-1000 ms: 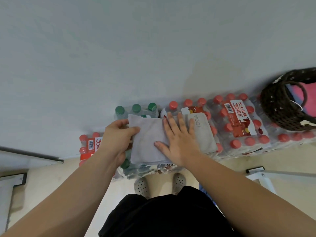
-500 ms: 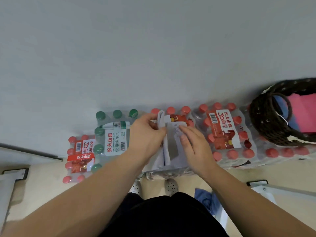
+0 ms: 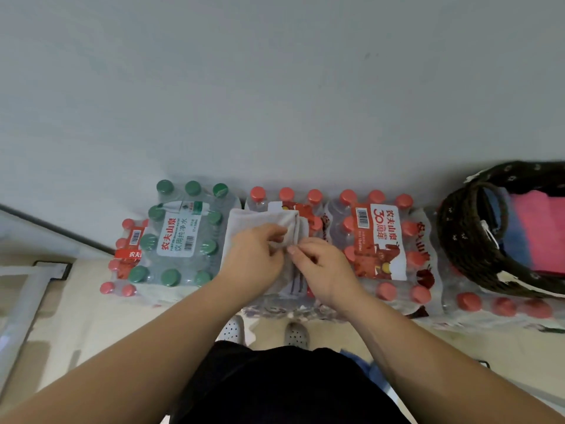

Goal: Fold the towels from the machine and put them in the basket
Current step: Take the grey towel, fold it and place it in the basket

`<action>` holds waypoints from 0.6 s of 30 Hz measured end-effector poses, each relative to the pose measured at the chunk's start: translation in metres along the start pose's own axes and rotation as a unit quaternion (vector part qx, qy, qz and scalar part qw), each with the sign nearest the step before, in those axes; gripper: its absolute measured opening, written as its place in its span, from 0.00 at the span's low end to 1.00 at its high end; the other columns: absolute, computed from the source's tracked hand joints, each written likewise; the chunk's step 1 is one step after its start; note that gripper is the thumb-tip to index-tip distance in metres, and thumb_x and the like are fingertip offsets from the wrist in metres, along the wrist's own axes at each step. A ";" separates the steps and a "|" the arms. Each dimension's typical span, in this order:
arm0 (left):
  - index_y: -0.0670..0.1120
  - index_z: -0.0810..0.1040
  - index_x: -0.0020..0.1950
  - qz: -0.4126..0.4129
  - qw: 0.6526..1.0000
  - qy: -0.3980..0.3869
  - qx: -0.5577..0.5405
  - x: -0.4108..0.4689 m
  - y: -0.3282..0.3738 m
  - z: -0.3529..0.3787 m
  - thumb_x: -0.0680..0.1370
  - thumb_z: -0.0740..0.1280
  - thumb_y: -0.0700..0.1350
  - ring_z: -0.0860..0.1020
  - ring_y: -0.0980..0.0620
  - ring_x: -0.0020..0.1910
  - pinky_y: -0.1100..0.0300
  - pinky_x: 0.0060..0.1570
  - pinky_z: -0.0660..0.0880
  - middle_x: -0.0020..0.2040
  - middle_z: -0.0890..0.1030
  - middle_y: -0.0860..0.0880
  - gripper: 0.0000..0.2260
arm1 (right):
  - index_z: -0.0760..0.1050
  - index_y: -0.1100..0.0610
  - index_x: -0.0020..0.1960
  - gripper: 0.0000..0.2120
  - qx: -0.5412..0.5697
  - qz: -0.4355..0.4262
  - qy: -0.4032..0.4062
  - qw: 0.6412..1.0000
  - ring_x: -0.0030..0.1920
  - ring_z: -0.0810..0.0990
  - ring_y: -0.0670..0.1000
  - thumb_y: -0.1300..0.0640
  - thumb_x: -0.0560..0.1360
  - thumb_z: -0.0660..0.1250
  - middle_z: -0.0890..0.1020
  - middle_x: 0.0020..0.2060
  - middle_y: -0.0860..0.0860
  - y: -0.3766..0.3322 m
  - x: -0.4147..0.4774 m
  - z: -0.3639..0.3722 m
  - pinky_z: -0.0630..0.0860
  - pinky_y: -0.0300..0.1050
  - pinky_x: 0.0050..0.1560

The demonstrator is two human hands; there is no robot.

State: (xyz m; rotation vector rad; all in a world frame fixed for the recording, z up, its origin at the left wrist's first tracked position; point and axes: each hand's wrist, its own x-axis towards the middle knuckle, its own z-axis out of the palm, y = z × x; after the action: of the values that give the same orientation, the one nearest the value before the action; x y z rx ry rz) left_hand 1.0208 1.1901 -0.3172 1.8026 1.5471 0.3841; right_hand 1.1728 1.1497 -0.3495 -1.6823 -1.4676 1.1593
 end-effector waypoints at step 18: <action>0.52 0.34 0.80 0.109 0.912 -0.072 0.390 0.008 -0.023 0.040 0.71 0.44 0.77 0.31 0.43 0.79 0.33 0.73 0.33 0.80 0.33 0.48 0.46 | 0.75 0.50 0.66 0.21 -0.227 -0.073 0.052 0.970 0.62 0.72 0.48 0.42 0.77 0.63 0.74 0.63 0.48 -0.001 0.007 -0.024 0.70 0.45 0.63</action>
State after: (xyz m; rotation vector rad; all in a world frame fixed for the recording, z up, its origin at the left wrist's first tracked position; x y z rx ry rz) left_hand 1.0312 1.1850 -0.3620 2.5488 1.5027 -0.3277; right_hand 1.1939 1.1593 -0.3405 -1.8551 -1.8534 0.6746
